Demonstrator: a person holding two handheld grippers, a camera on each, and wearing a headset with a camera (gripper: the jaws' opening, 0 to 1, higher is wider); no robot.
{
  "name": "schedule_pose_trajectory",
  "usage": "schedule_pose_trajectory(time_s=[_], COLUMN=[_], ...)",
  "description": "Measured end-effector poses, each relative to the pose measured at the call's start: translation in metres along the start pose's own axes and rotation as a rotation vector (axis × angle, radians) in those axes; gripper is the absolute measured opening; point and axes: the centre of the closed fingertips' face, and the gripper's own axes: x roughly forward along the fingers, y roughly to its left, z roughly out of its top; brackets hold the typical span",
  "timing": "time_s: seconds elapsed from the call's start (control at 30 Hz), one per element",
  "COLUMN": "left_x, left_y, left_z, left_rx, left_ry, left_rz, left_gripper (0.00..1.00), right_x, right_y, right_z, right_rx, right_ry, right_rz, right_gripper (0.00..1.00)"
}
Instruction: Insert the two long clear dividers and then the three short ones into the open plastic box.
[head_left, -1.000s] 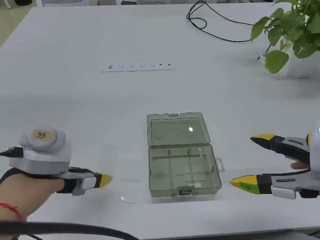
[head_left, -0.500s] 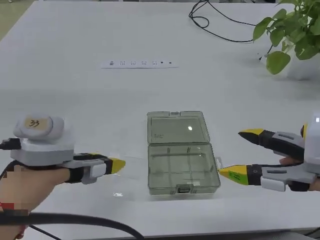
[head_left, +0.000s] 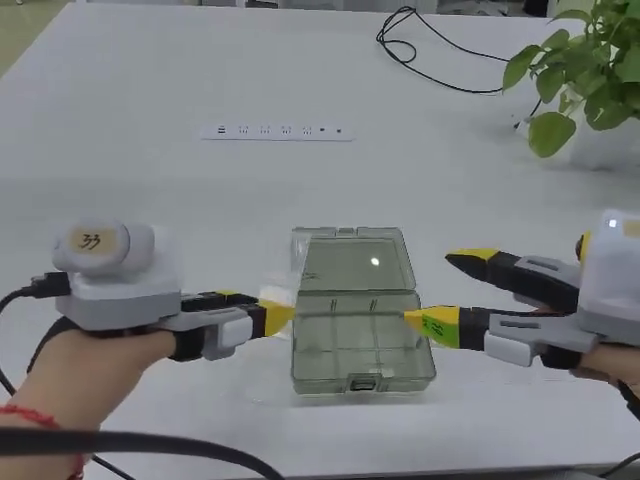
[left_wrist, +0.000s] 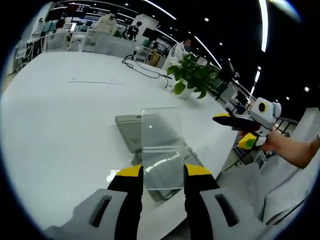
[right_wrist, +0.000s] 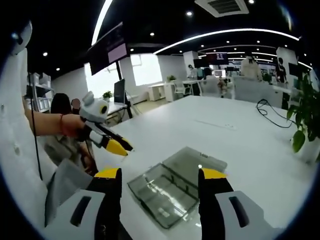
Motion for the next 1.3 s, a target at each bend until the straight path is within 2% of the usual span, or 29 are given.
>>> schedule_pose_trajectory(time_s=[0.1,0.3,0.37,0.47,0.6,0.73,0.8,1.0,1.3], left_x=[0.003,0.009,0.01,0.012,0.015,0.017,0.019,0.022,0.024], left_y=[-0.008,-0.023,-0.027,-0.032,-0.04,-0.047,-0.051,-0.058,-0.063], left_z=[0.001,0.005,0.007,0.008,0.008,0.01,0.009,0.01,0.009], left_rx=[-0.003,-0.002,-0.005,-0.002,0.001,0.005,0.005,0.009,0.014], left_ry=[-0.013,-0.043,-0.056,-0.061,-0.071,-0.083,-0.086,-0.091,-0.095], left_rz=[-0.02,-0.057,-0.067,-0.08,-0.1,-0.116,-0.125,-0.14,-0.151], left_gripper=[0.3,0.3,0.3,0.3,0.3,0.3,0.3,0.3,0.3], right_x=[0.005,0.013,0.015,0.016,0.02,0.023,0.025,0.03,0.034], right_y=[0.002,0.009,0.013,0.013,0.017,0.02,0.02,0.022,0.025], right_z=[0.006,0.011,0.013,0.01,0.011,0.011,0.013,0.008,0.009], right_rx=[0.032,0.088,0.078,0.113,0.141,0.203,0.198,0.22,0.248], right_ry=[-0.027,-0.045,-0.057,-0.05,-0.059,-0.044,-0.058,-0.023,-0.022], right_rz=[-0.009,-0.02,-0.02,-0.008,-0.016,-0.02,-0.023,-0.046,-0.057], right_gripper=[0.6,0.55,0.53,0.47,0.45,0.32,0.32,0.28,0.18])
